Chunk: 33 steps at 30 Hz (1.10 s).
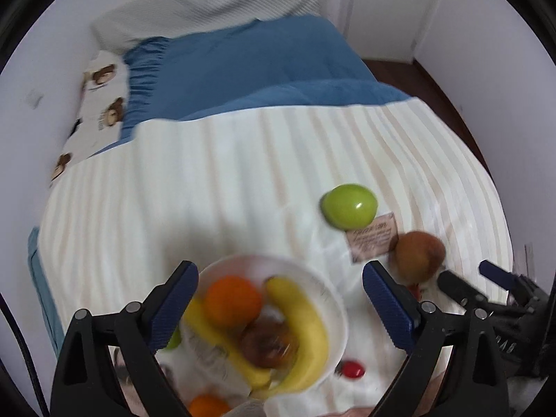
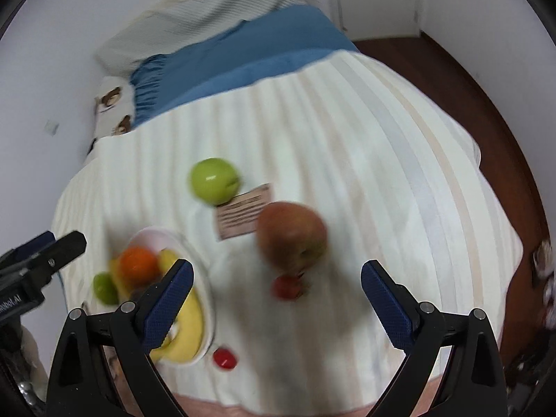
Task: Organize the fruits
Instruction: 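Grasp the green apple with the left tool while the right tool grasps the red apple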
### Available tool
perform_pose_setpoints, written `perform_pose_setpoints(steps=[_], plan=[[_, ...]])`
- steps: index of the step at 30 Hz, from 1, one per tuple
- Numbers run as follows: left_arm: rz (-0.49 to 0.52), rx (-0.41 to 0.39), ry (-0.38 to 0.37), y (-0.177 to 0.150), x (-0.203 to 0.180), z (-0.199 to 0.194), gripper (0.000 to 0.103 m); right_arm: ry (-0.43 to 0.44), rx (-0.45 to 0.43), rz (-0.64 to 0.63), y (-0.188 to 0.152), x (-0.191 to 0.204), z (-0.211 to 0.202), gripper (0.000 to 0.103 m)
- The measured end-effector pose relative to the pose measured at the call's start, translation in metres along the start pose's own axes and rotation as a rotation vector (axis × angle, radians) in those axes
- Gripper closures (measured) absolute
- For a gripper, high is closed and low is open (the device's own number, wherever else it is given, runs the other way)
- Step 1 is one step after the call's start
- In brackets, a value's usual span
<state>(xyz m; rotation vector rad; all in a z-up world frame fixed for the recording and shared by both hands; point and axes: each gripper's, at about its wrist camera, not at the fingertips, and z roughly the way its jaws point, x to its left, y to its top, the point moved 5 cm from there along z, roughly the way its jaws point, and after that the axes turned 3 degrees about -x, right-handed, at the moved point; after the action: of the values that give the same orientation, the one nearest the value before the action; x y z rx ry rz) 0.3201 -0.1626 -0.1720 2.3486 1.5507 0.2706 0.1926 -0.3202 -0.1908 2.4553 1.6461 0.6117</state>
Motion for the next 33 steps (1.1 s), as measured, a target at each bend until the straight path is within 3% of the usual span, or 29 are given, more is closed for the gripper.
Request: perform_pose_setpoints(steps=[7,14,16,18,23,27,33], plan=[[0.047,0.159,-0.105,0.043,-0.038,0.071,0.006,0.020,0.062,0.055,0.015,-0.013,0.048,0.004],[0.155,0.260,-0.122,0.053,-0.075,0.121,0.006,0.028,0.107,0.058,0.020,-0.013,0.075,0.004],[0.183,0.277,-0.115,0.049,-0.080,0.131,0.015,0.026,0.118,0.054,0.023,-0.013,0.081,0.004],[0.200,0.302,-0.108,0.043,-0.083,0.140,0.040,0.026,0.128,0.049,0.025,-0.010,0.087,0.004],[0.207,0.277,-0.103,0.035,-0.082,0.143,0.041,0.009,0.144,0.026,0.026,-0.002,0.102,0.008],[0.201,0.256,-0.096,0.031,-0.082,0.139,0.041,-0.052,0.150,-0.037,0.023,0.008,0.114,0.033],[0.174,0.239,-0.102,0.023,-0.078,0.127,0.042,-0.052,0.133,-0.062,0.012,0.017,0.113,0.033]])
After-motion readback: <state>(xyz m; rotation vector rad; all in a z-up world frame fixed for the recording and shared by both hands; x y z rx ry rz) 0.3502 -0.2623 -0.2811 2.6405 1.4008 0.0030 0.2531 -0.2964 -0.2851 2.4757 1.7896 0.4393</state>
